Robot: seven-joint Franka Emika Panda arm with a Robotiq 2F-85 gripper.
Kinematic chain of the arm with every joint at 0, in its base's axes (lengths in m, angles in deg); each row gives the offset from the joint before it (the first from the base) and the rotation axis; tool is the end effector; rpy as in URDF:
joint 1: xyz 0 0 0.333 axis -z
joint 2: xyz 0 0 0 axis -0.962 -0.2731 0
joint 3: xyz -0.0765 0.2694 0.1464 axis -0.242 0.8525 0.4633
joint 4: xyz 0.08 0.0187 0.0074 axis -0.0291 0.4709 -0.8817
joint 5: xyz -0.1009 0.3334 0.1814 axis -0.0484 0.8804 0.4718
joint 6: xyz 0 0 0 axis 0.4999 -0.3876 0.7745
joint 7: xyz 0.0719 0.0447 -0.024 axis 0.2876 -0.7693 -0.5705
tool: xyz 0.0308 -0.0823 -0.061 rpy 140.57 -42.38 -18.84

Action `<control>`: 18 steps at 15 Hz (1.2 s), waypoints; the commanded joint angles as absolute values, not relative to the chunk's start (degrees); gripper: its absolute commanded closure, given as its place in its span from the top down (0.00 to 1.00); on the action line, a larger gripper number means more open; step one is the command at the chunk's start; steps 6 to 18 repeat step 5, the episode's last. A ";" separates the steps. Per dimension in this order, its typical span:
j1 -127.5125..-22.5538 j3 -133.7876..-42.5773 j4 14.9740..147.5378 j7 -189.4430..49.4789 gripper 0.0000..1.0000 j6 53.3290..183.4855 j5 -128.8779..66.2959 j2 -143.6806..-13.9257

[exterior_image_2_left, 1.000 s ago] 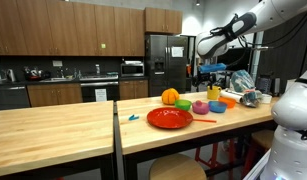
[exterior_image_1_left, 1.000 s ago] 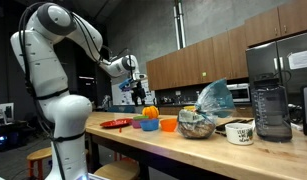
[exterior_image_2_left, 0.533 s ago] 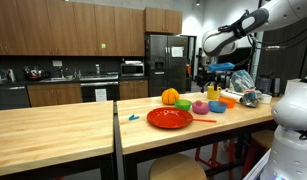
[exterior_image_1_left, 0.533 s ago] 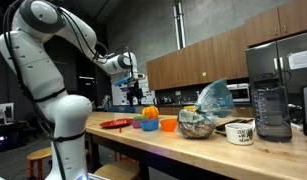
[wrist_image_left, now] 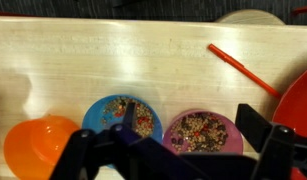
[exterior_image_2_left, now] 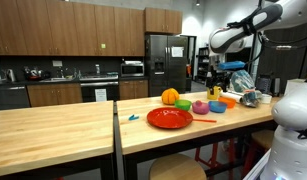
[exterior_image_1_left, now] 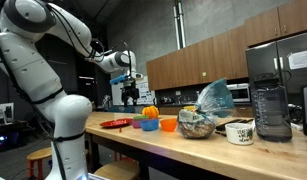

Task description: Put the strawberry in the purple bowl

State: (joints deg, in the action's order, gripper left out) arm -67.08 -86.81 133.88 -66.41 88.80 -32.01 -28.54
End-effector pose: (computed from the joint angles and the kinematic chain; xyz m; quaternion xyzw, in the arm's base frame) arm 0.3502 -0.0655 0.4629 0.9884 -0.1404 -0.0549 0.0172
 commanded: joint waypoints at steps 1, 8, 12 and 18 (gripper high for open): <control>-67.42 -87.56 135.45 -67.99 1.00 86.18 -31.09 -25.89; -67.37 -87.65 136.34 -68.56 1.00 85.06 -31.26 -25.14; -67.37 -87.65 136.34 -68.56 1.00 85.06 -31.26 -25.14; -67.37 -87.65 136.34 -68.56 1.00 85.06 -31.26 -25.14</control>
